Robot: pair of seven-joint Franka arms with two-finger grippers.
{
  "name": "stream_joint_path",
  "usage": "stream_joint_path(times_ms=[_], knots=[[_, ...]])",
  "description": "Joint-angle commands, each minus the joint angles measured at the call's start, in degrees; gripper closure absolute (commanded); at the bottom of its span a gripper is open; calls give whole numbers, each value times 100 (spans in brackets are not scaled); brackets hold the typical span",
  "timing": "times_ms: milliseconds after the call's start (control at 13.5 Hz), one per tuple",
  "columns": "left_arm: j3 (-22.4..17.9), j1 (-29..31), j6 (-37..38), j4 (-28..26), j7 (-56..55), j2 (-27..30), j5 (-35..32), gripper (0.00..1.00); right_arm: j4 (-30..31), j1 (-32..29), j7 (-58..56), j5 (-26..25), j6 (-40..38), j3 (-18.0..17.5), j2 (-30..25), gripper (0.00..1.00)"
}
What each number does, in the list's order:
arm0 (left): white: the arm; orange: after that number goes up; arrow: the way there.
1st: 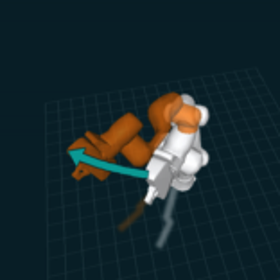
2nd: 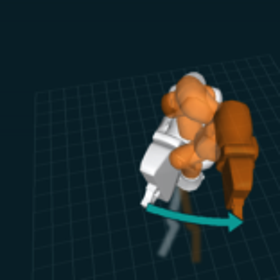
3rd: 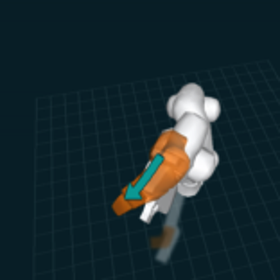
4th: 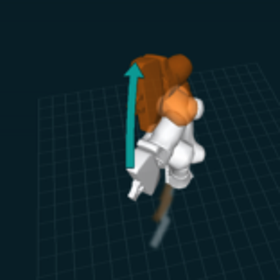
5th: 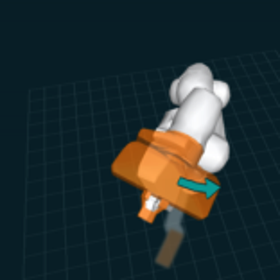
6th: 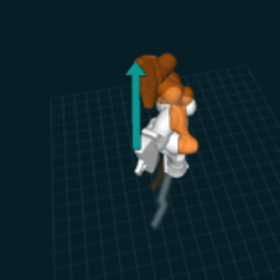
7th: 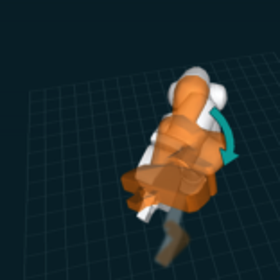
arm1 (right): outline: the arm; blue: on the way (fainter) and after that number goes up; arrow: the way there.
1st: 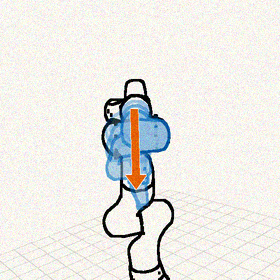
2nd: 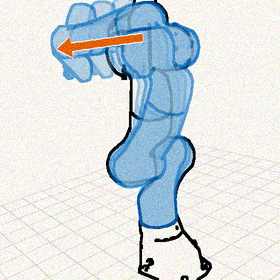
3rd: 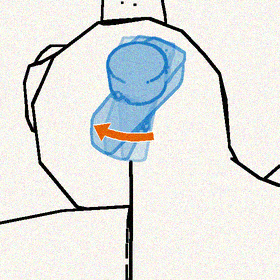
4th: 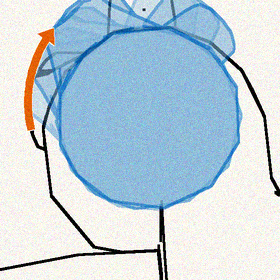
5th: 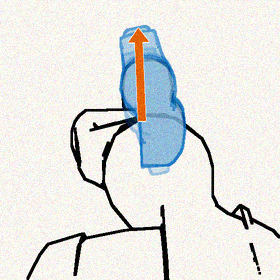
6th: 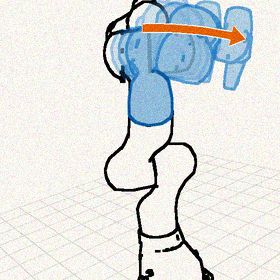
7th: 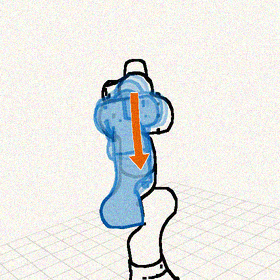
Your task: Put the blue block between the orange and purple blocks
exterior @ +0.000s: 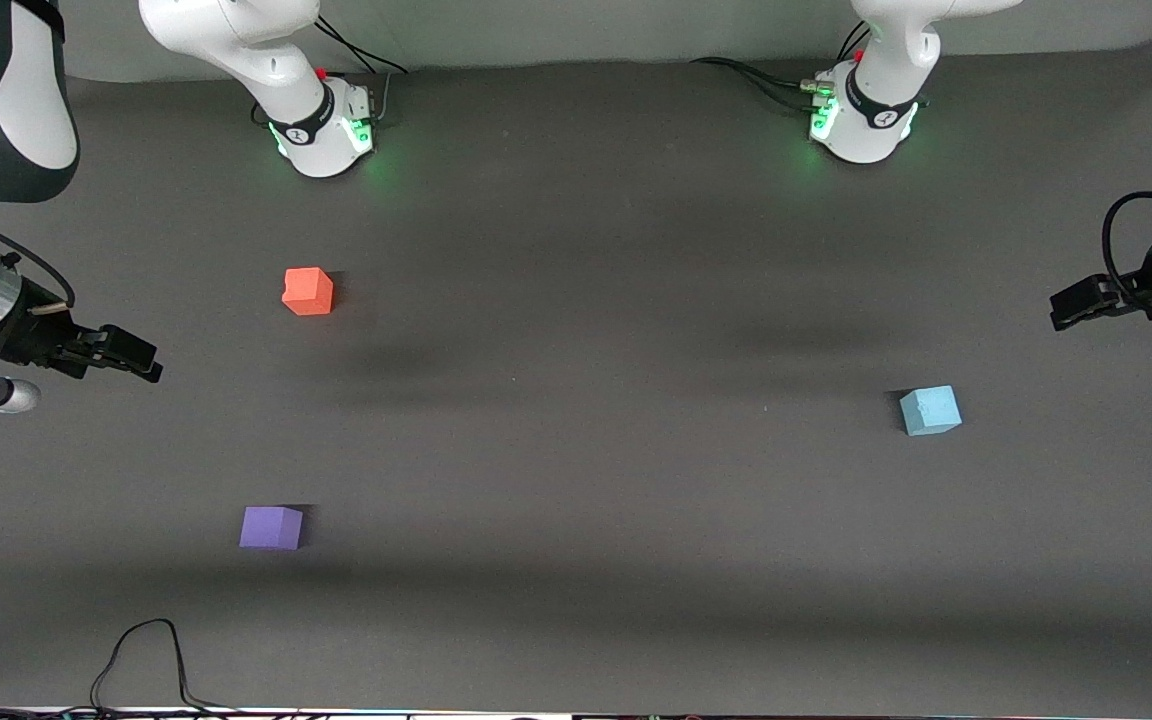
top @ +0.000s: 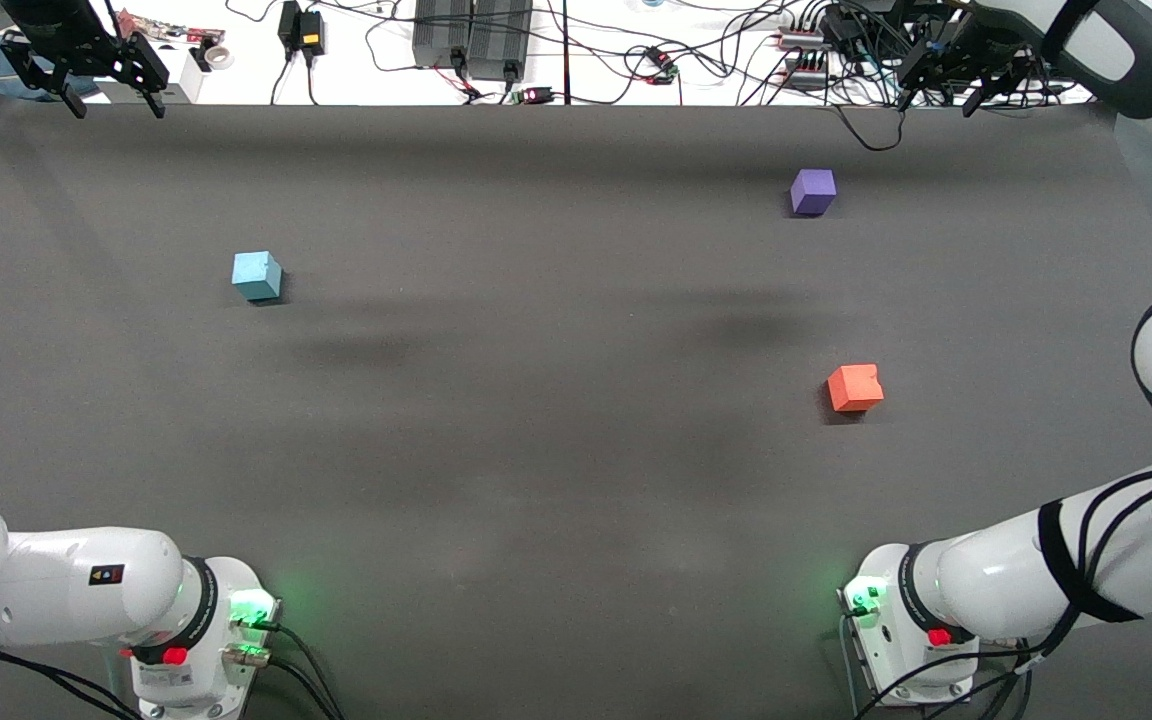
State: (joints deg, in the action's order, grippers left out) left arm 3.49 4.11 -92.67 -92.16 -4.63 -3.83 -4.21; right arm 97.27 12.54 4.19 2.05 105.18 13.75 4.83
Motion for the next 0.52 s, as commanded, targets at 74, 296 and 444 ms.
stream_joint_path(times_ms=[74, 296, 444], knots=[[-50, -103, 110, 119, -117, 5, 34, 0, -120, 11, -111, -11, -94, 40, 44, 0], [-24, -121, 301, 199, -100, -39, 43, 0, -138, 20, -85, -12, -94, 32, 36, 0], [-6, -129, 416, 347, -21, -39, 218, 0, -138, -15, -67, 15, -94, 58, 71, 0]])
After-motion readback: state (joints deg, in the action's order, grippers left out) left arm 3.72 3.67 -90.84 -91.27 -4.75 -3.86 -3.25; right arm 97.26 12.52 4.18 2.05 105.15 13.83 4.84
